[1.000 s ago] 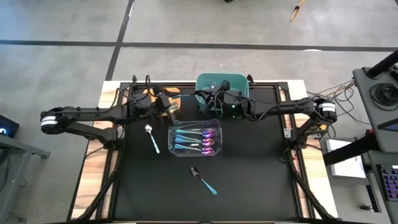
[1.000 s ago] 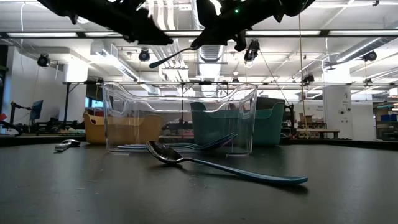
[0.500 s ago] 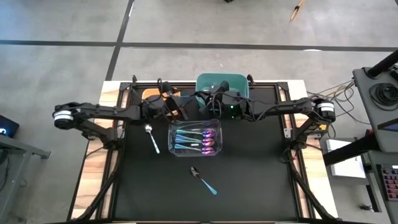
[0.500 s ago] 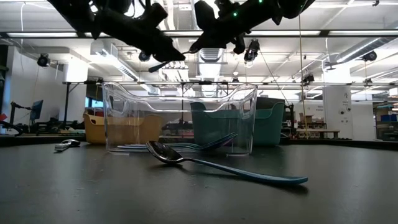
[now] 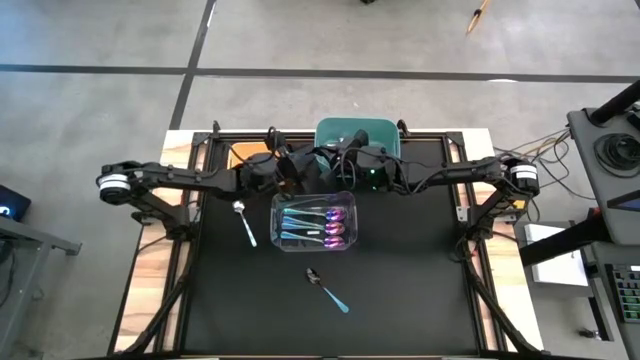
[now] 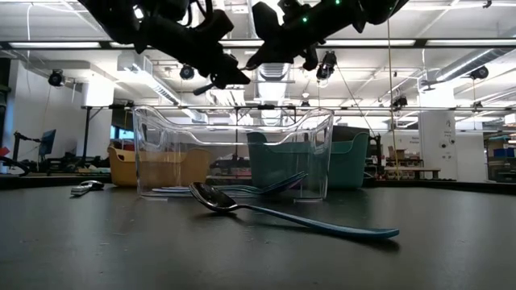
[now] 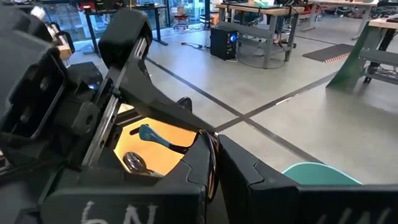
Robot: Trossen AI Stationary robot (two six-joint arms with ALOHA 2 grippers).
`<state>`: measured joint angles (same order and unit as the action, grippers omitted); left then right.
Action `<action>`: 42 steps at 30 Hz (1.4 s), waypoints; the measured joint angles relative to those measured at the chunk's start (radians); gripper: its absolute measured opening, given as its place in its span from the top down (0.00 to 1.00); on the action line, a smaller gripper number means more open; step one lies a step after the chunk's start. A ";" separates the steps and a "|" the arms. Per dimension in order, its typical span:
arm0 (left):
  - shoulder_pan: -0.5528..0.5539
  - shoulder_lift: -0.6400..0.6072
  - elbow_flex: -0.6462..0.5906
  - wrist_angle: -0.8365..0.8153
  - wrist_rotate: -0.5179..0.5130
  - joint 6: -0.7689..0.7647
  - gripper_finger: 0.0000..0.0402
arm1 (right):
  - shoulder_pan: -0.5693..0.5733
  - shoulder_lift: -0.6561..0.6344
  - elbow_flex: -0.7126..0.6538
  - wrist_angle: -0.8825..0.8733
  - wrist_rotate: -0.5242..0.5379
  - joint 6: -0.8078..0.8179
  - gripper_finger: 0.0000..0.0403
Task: Sort silverware by color (type)
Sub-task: Put the blue spoon into the yellow bin
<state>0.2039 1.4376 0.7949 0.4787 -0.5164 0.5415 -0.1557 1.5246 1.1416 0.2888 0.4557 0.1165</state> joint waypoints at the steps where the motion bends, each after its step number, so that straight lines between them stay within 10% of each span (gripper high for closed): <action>1: 0.000 -0.001 0.000 0.000 -0.006 0.000 0.58 | 0.000 0.000 0.000 -0.003 0.000 0.000 0.97; 23: -0.011 -0.014 -0.004 -0.036 -0.024 -0.008 0.98 | 0.000 0.000 0.000 -0.007 0.000 0.019 0.97; 42: -0.012 -0.070 -0.004 -0.191 -0.016 -0.073 1.00 | -0.004 -0.004 -0.001 -0.008 0.000 0.018 0.68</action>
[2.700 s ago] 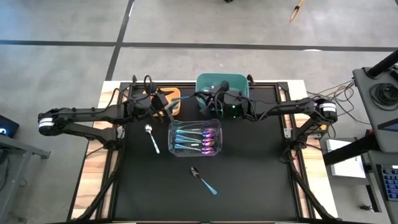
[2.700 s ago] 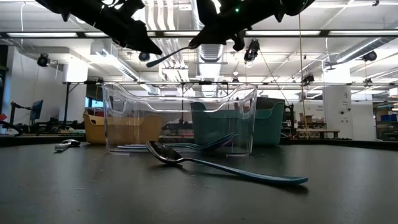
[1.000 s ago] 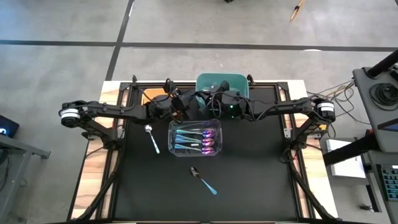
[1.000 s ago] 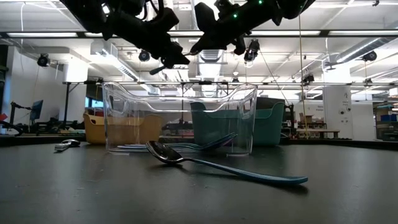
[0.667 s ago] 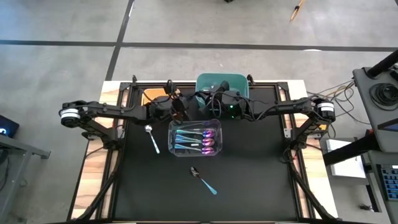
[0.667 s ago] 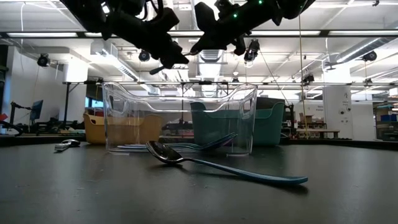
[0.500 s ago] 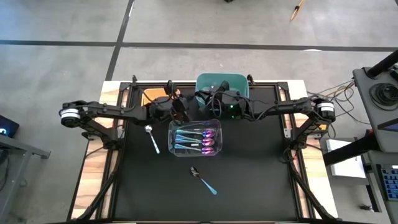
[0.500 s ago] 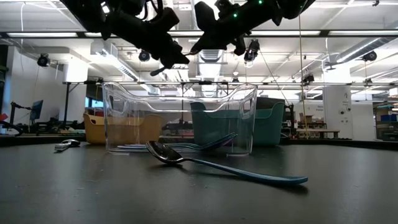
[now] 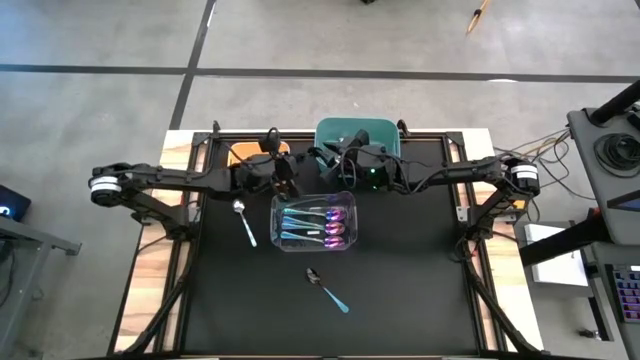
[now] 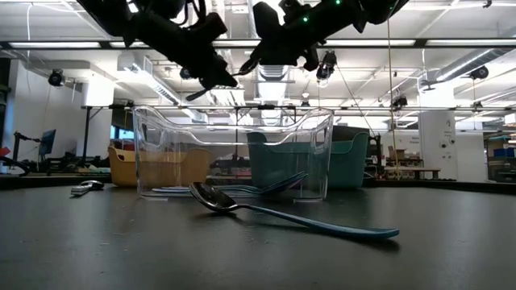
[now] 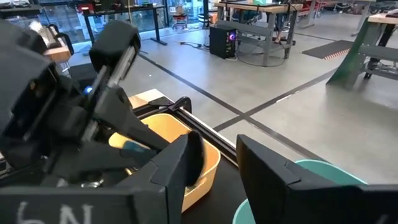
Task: Sort silverware by color (type)
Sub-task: Put the blue spoon into the yellow bin
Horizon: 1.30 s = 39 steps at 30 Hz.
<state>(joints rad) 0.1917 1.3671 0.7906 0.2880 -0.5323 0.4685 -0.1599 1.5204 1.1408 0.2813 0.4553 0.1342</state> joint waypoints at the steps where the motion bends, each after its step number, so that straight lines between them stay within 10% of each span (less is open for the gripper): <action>1: 0.000 -0.014 0.000 -0.026 0.000 -0.001 1.00 | 0.000 0.000 0.000 -0.001 0.000 -0.002 0.67; 20: 0.196 -0.238 0.000 -0.578 0.224 -0.001 1.00 | -0.064 -0.062 0.000 -0.068 -0.002 -0.133 0.65; 39: 0.472 0.001 0.158 -1.021 0.361 0.022 1.00 | -0.293 -0.073 0.000 -0.132 -0.013 -0.238 0.68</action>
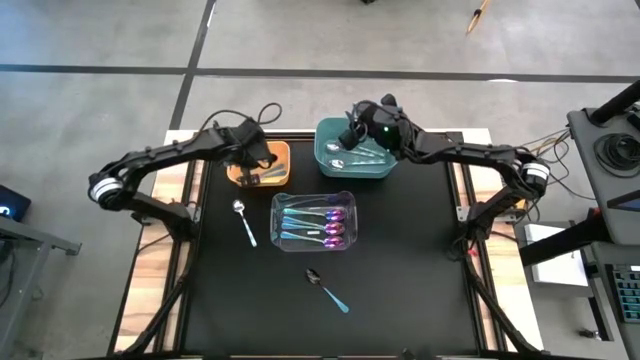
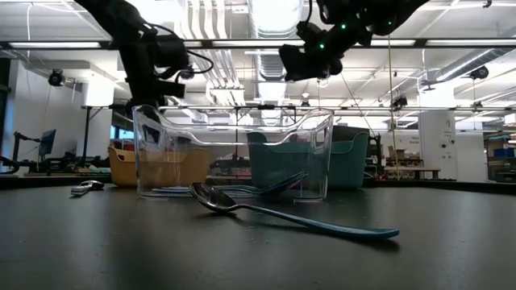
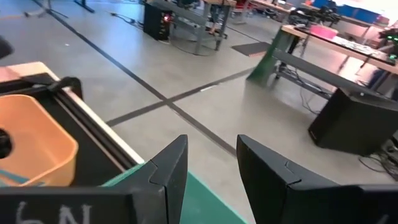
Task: Sort silverware by color (type)
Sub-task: Put the blue spoon into the yellow bin
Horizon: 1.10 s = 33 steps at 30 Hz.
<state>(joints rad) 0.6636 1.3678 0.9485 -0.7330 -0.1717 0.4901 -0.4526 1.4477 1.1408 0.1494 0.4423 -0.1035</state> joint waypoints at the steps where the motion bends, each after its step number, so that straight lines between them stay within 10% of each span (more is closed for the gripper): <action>1: 0.000 0.005 0.000 0.001 0.000 0.004 1.00 | -0.007 0.001 0.000 -0.002 0.000 0.000 0.68; 27: 0.050 0.047 0.051 0.118 0.100 0.021 1.00 | -0.032 0.009 0.000 -0.018 -0.005 -0.091 0.70; 33: 0.053 -0.038 0.050 0.180 0.100 0.019 1.00 | -0.039 0.009 0.000 -0.009 -0.179 -0.133 0.71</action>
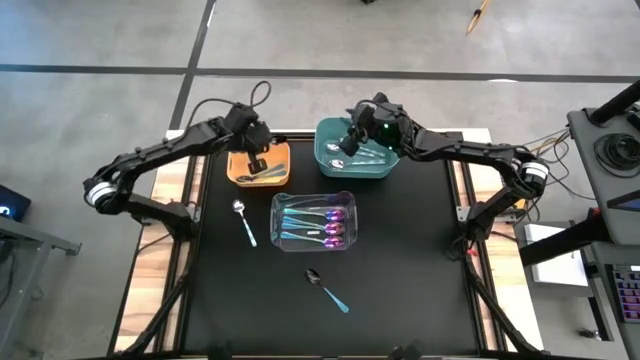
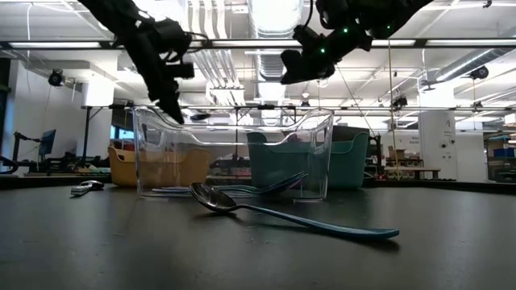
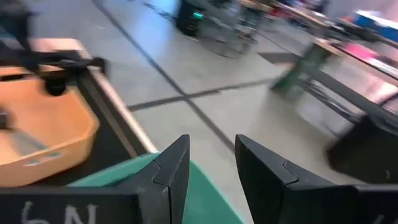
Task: Sort silverware by color (type)
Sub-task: Put the blue spoon into the yellow bin
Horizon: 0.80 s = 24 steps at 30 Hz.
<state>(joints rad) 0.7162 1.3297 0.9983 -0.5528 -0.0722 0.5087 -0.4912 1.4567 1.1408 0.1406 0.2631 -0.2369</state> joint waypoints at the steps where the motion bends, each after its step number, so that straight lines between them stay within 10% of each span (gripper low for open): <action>1: 0.000 -0.011 -0.002 0.005 0.010 0.000 1.00 | -0.003 0.000 0.000 0.004 -0.037 -0.002 0.71; 9: 0.002 -0.071 -0.050 0.180 0.022 -0.010 1.00 | -0.071 0.021 0.000 0.140 -0.332 0.010 0.71; 24: -0.001 -0.182 -0.338 0.865 0.037 -0.103 1.00 | -0.092 0.173 0.000 0.506 -0.529 0.206 0.71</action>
<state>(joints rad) 0.7151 1.1475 0.6605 0.3126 -0.0353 0.4054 -0.5831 1.6297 1.1412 0.6467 -0.2654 -0.0306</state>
